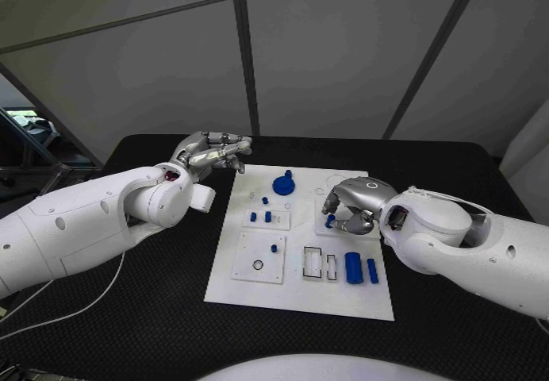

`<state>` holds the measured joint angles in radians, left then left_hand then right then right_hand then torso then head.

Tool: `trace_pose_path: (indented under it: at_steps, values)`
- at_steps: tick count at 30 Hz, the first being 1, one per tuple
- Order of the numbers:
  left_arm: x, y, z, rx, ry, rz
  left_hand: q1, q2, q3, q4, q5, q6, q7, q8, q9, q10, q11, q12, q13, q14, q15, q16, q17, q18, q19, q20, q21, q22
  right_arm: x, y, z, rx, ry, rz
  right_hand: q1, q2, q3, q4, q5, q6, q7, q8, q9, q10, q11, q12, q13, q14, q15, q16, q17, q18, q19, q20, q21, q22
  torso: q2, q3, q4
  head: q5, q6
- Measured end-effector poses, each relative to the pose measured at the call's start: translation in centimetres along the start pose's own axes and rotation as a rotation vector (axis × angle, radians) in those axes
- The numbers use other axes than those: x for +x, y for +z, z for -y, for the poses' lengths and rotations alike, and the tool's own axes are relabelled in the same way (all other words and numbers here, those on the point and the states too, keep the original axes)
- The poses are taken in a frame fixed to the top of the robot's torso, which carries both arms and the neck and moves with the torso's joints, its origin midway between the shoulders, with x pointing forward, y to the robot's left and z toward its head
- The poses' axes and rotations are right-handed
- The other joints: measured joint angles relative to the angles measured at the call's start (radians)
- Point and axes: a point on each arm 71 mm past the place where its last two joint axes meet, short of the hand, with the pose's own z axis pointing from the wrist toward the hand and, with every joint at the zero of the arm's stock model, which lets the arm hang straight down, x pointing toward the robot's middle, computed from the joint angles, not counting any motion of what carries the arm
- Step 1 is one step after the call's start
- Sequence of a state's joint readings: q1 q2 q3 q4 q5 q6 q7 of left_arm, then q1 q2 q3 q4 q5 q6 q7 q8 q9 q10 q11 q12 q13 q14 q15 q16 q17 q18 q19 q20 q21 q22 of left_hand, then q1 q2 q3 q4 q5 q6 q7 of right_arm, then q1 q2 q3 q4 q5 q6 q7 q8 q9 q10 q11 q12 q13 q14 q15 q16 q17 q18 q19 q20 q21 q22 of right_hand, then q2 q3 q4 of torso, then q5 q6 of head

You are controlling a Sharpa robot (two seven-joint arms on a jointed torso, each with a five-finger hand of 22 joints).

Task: Assemble the parts on the task board

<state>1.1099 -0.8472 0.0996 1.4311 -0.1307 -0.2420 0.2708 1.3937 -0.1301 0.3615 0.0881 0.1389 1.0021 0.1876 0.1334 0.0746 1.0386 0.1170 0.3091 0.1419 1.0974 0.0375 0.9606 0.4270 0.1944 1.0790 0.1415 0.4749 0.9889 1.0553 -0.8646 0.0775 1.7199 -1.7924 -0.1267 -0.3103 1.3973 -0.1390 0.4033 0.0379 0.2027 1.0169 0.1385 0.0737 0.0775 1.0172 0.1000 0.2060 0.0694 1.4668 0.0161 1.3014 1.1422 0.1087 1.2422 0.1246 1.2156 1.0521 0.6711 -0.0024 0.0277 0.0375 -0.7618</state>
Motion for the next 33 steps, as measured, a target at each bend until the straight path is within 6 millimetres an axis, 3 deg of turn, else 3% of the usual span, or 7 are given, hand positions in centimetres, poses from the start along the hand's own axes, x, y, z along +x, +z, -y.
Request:
trace_pose_path:
  at_steps: [4,9,25,33]
  values:
    - [-0.01,-0.01,0.0,0.0,0.0,0.0,0.0,0.0,0.0,0.0,0.0,0.0,0.0,0.0,0.0,0.0,0.0,0.0,0.0,0.0,0.0,0.0,-0.001,0.0,0.0,0.0,0.0,-0.001,0.05,0.06,-0.04,-0.001,-0.003,-0.005,0.005,0.005,0.014,-0.001,0.0,0.046,0.002,0.022,0.008,0.068,-0.016,0.033,0.003,-0.002,-0.01,0.0,0.009,0.0,0.013,-0.013,0.008,0.013,0.0,0.0,-0.0001,0.001,-0.001]
    - [0.0,-0.01,0.0,0.0,0.0,0.0,0.0,0.0,0.0,0.0,0.0,0.0,0.0,0.0,0.0,0.0,0.0,0.004,0.0,-0.003,0.003,0.0,-0.001,0.0,0.0,0.0,0.0,-0.001,0.11,0.13,-0.12,-0.002,-0.006,-0.013,0.005,0.005,0.024,-0.005,0.0,0.063,-0.002,0.027,0.011,0.107,-0.029,0.044,0.008,0.0,-0.018,0.005,0.012,0.0,0.018,-0.018,0.013,0.021,0.0,-0.0002,-0.0004,0.0,-0.002]
    - [0.0,-0.05,0.01,0.0,0.0,-0.001,0.0,0.0,0.0,0.0,0.0,0.0,0.0,0.0,0.0,0.0,0.0,0.004,0.0,-0.003,0.003,0.0,-0.001,0.0,0.0,0.0,-0.004,-0.002,0.52,0.48,-0.14,-0.003,-0.012,-0.045,0.009,0.009,0.029,-0.009,-0.004,0.065,0.001,0.027,0.011,0.123,-0.03,0.044,0.008,0.0,-0.018,0.01,0.018,0.0,0.025,-0.025,0.019,0.032,0.0,-0.0005,-0.0008,0.0,-0.005]
    - [-0.05,-0.07,0.02,-0.001,0.0,0.0,0.0,0.0,0.0,0.0,0.0,0.0,0.0,0.0,0.0,0.0,0.0,0.004,0.0,-0.003,0.003,0.0,-0.001,0.0,0.0,0.0,-0.004,-0.002,0.53,0.59,-0.15,-0.003,-0.009,-0.041,0.019,0.019,0.048,-0.02,-0.012,0.098,-0.002,0.034,0.013,0.157,-0.036,0.044,0.009,0.0,-0.025,0.014,0.025,0.0,0.032,-0.032,0.035,0.05,-0.001,-0.0007,-0.0001,0.001,-0.006]
